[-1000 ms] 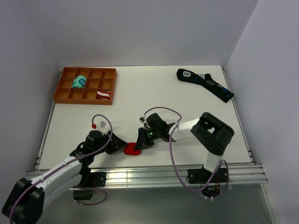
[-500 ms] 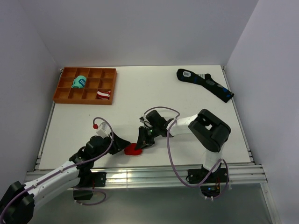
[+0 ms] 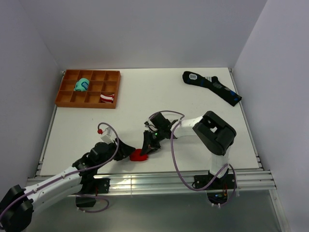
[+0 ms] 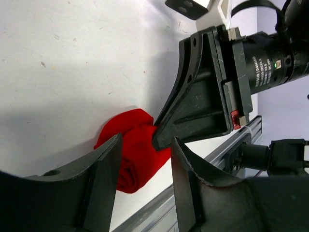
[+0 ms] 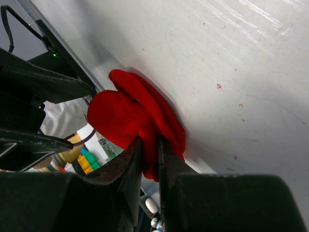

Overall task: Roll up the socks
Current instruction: Roll the sock at the center of the board.

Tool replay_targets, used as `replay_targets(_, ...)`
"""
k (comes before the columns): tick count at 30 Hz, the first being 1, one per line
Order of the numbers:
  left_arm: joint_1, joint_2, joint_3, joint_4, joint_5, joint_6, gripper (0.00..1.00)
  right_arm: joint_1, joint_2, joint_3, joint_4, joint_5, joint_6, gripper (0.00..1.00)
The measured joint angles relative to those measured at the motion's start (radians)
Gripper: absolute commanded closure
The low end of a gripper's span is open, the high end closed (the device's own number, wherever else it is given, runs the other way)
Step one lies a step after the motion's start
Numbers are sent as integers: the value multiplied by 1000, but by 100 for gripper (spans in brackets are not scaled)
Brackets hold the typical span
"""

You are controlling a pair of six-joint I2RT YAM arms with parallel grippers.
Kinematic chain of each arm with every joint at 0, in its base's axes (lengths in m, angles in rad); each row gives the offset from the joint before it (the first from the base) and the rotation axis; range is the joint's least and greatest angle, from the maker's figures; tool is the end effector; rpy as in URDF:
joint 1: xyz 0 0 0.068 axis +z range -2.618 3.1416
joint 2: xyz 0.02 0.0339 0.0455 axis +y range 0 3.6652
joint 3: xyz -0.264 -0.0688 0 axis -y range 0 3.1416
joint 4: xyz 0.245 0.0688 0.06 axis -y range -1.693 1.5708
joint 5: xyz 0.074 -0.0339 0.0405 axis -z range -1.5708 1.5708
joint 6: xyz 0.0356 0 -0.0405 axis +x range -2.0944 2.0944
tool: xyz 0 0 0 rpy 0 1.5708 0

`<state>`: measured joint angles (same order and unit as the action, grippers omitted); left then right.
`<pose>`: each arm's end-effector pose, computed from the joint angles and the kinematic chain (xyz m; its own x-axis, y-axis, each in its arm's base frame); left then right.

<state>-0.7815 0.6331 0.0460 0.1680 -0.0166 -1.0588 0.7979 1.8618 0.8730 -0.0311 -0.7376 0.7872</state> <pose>0.1030 -0.1013 0.1393 -0.7461 -0.4876 -0.4534 0.0879 0.6028 -0.7930 0.2154 0.2552 0.1092 -0.9693 -0.2430 0.0364 -0.1260 0.6189 0.7753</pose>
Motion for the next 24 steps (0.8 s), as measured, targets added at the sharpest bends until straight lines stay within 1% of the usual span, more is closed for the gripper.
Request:
replay_targets(7,-77,69,0,7,-66,-6,52,-8,8,17,-45,-13,-5,87)
replay_targets(17,-138,39,0,8,-138,-24,52,-13,15,26,-72,-24,-15,87)
replay_targets(24,-196,79,0,32,-175,-33,52,-18,24,39,-105,-36,-23,87)
